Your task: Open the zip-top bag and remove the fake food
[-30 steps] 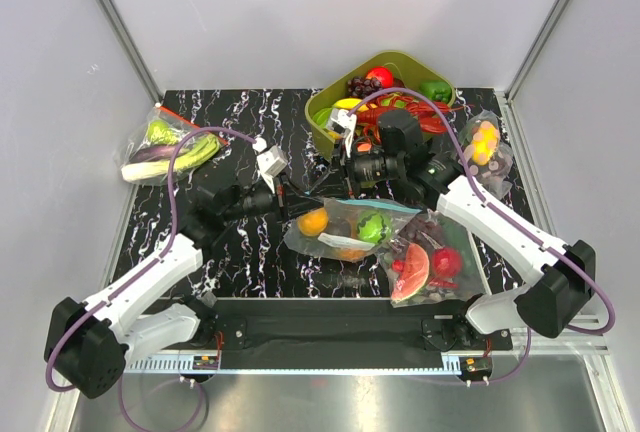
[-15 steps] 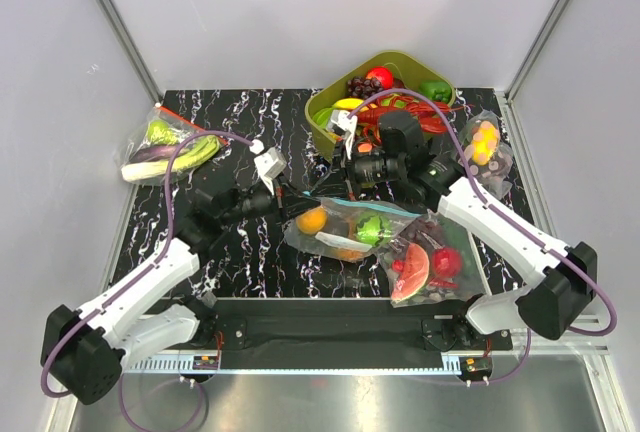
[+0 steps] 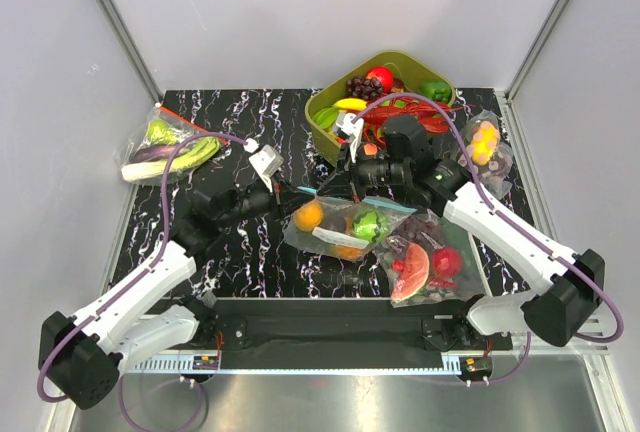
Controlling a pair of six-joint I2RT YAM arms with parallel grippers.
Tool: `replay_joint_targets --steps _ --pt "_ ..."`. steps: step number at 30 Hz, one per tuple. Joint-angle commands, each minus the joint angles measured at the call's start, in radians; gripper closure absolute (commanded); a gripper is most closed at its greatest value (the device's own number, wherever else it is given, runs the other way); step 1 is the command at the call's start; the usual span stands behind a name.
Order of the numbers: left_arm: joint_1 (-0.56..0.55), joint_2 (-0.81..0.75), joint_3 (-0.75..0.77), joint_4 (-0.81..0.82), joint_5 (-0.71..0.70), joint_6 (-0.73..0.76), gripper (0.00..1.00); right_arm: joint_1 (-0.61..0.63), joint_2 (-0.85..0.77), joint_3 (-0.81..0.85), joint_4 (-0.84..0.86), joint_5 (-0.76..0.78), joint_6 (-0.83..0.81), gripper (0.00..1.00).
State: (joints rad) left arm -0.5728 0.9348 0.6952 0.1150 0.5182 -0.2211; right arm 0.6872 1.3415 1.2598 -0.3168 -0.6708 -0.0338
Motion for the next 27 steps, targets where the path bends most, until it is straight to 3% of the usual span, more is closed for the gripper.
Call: replay_joint_targets --steps 1,12,18,27 --pt "0.013 -0.028 0.041 -0.005 -0.158 0.031 1.0 -0.002 -0.064 -0.014 -0.06 0.043 -0.017 1.0" --pt "0.013 -0.017 0.052 -0.072 -0.382 0.031 1.0 -0.002 -0.099 -0.049 -0.091 0.143 -0.028 1.0" --pt "0.011 -0.014 0.052 -0.113 -0.579 0.019 1.0 0.0 -0.123 -0.076 -0.1 0.186 -0.015 1.0" --pt "0.014 -0.019 0.033 -0.147 -0.782 -0.017 1.0 0.0 -0.182 -0.109 -0.171 0.413 -0.011 1.0"
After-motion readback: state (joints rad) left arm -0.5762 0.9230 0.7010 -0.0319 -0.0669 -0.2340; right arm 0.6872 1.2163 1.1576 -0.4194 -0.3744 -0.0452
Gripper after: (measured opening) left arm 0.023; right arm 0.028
